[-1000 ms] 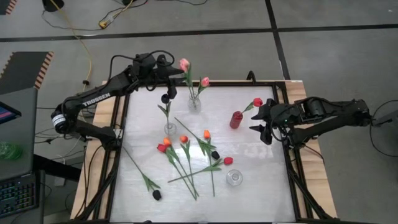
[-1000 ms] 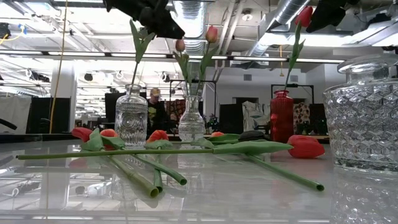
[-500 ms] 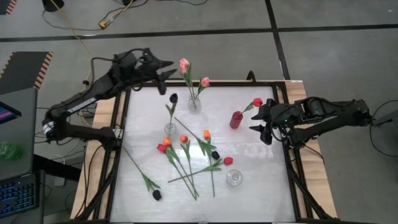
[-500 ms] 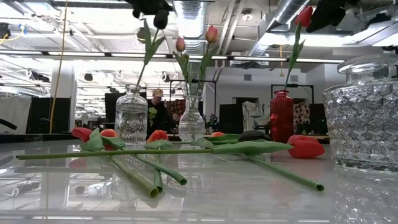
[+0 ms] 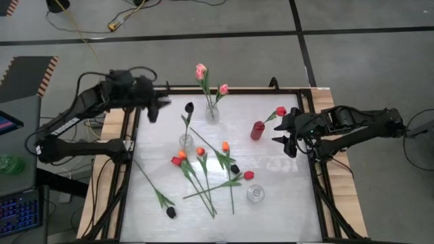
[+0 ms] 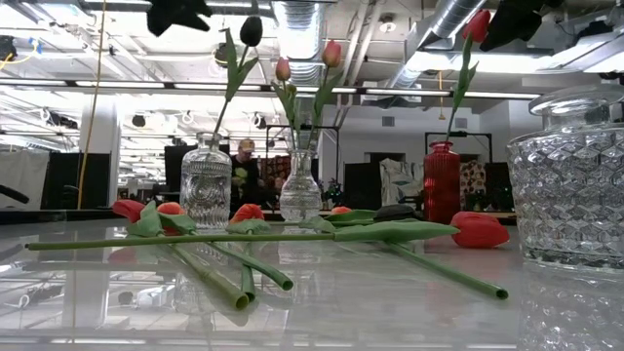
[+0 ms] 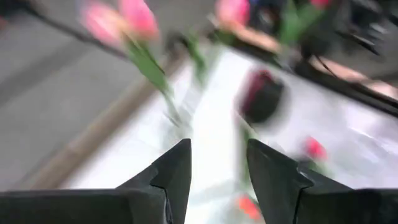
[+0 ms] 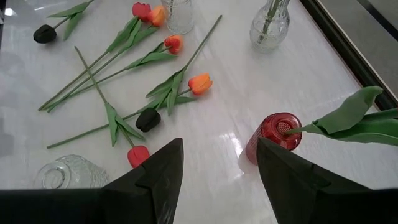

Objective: Sort flowers into vase by color
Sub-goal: Put the black tulip into the middle transparent vase

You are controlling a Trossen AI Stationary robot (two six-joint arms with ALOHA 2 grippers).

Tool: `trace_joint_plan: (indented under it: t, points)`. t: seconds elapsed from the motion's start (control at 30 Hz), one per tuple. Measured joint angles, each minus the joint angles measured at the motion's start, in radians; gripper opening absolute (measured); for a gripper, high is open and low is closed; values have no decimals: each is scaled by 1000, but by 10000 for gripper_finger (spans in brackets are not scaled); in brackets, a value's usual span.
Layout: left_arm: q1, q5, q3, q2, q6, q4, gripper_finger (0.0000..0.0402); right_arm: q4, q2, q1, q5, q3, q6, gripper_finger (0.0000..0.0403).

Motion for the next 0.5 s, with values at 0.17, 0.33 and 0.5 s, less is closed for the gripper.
trace_joint_plan:
  t: [0.17,0.33,0.5]
  points:
    - [-169,88,0,16,-99,-96,142,0,0,0,0,0,0,230]
    - [-373,19,-1,51,-105,-57,142,0,0,0,0,0,0,230]
    - [-532,-106,-1,109,-111,-46,142,0,0,0,0,0,0,230]
